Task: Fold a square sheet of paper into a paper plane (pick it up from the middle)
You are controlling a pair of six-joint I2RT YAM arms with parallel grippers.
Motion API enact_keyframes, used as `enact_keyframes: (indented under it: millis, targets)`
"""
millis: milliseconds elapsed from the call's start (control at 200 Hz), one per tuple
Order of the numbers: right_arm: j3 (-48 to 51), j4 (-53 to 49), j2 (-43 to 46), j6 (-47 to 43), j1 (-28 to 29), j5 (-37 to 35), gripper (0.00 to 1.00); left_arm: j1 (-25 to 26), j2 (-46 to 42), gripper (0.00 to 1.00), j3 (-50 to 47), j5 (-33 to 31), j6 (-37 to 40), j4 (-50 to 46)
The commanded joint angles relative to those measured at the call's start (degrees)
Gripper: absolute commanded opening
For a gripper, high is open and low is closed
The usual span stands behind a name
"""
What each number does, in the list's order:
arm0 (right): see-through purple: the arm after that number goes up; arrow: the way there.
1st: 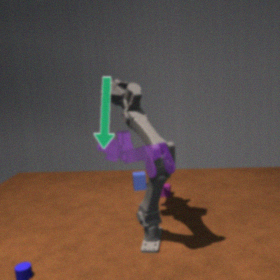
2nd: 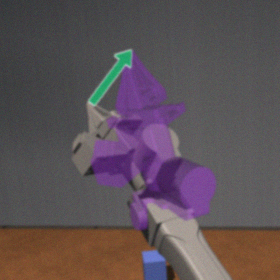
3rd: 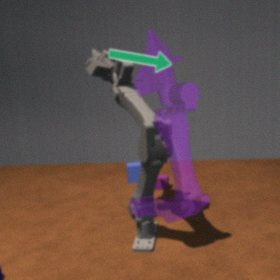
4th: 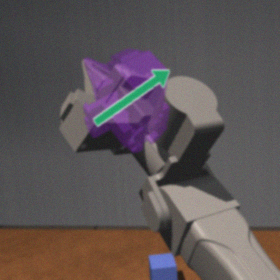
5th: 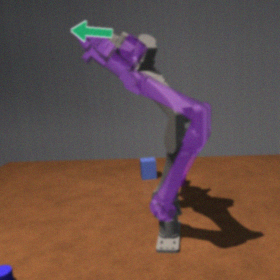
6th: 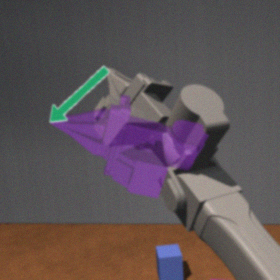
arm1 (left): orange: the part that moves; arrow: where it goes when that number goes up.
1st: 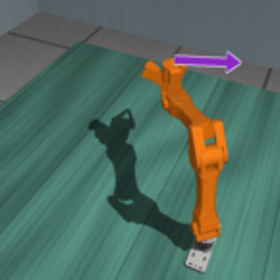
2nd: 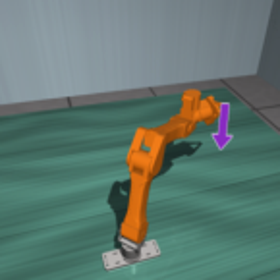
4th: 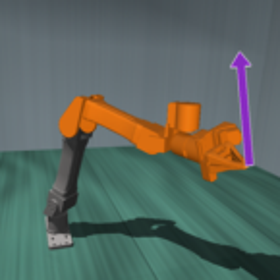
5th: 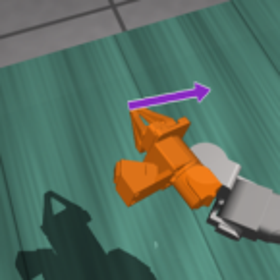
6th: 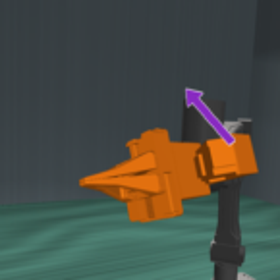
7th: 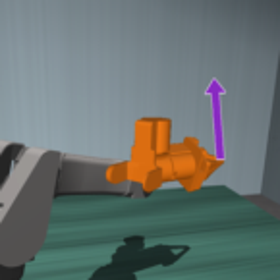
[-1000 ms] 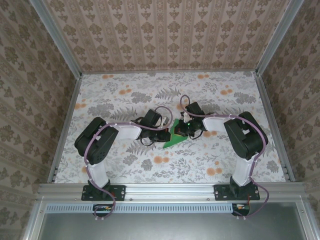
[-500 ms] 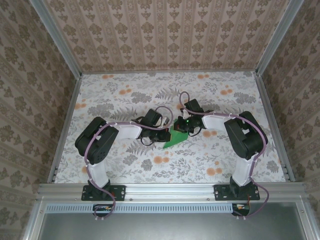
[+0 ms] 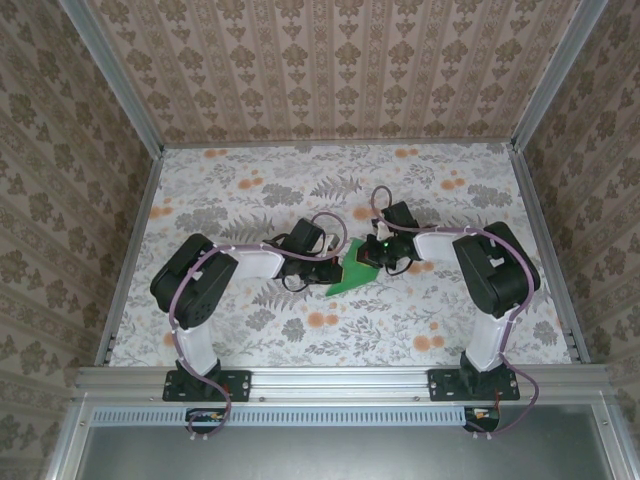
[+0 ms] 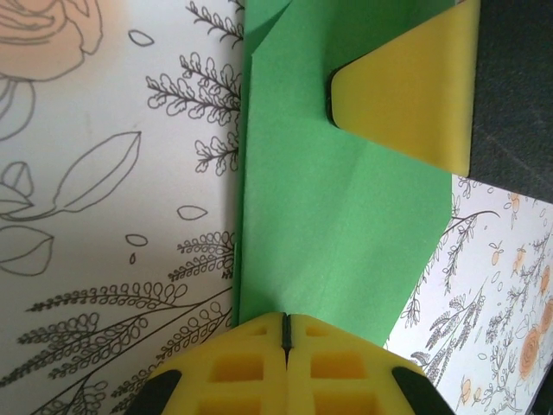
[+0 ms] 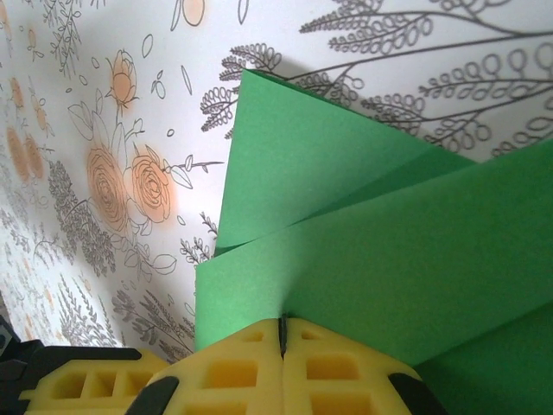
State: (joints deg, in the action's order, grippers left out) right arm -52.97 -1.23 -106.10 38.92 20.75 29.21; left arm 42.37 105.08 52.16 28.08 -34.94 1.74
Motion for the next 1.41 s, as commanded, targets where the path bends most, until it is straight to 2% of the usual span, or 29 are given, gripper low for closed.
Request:
enact_keyframes:
  millis: [0,250,415,625,740,860,1190,1400]
  targets:
    - [1.97,-1.04,0.17,-1.51,-2.85,-3.72,0.02,0.39,1.62,0.0,-1.75,-0.84,-0.46,-3.5]
    - [-0.69,-2.23,0.44,-3.5,-5.93,-3.74,0.03,0.43,2.23,0.0,-1.86,-0.4,-0.48,-3.26]
    - [-0.84,-1.18,3.25,-4.01,-5.55,-1.94,0.03,0.59,2.59,0.0,-1.49,-0.14,-0.24,-3.39]
    - [2.81,1.02,9.66,-4.83,0.48,-2.96,0.03,0.78,2.9,0.0,-0.66,-0.22,0.08,-4.28]
    - [2.48,0.93,8.19,-4.4,4.7,-4.27,0.03,0.78,3.11,0.0,-0.31,-0.38,0.07,-4.8]
    - [2.28,1.73,5.4,-3.5,6.48,-4.16,0.03,0.76,3.12,0.0,-0.13,-0.63,0.22,-5.69]
    - [3.43,1.61,0.66,-5.86,6.16,-4.01,0.02,0.78,3.43,0.0,0.25,-1.18,-0.13,-7.66]
    - [5.08,2.16,1.24,-7.56,-0.37,-3.95,0.01,0.78,4.04,0.0,0.46,-1.18,0.22,-11.56]
